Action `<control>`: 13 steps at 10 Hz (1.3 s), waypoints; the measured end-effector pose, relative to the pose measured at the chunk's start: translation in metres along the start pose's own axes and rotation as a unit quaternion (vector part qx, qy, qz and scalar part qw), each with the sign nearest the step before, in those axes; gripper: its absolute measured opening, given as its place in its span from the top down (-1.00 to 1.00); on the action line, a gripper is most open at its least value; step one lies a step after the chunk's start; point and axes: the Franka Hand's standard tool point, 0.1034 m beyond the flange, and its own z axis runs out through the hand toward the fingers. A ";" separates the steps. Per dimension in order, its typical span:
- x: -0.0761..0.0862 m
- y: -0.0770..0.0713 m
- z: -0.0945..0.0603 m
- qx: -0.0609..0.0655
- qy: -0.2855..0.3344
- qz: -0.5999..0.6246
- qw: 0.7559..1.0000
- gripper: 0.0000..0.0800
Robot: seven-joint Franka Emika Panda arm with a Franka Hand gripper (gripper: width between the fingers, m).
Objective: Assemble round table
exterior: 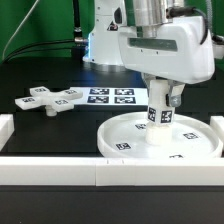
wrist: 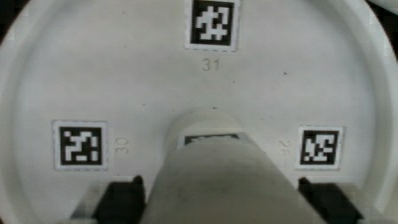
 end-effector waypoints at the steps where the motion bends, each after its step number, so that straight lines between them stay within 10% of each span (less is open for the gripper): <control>1: 0.000 0.000 0.000 0.000 -0.005 0.037 0.999 -0.04; 10: 0.000 -0.002 -0.001 0.000 -0.004 -0.181 0.984 -0.62; 13: 0.002 -0.006 -0.005 -0.019 -0.001 -0.403 0.915 -0.62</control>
Offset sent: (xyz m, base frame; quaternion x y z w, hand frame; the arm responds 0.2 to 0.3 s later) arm 0.0000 0.0000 0.0000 0.0000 0.0000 -0.0650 0.9979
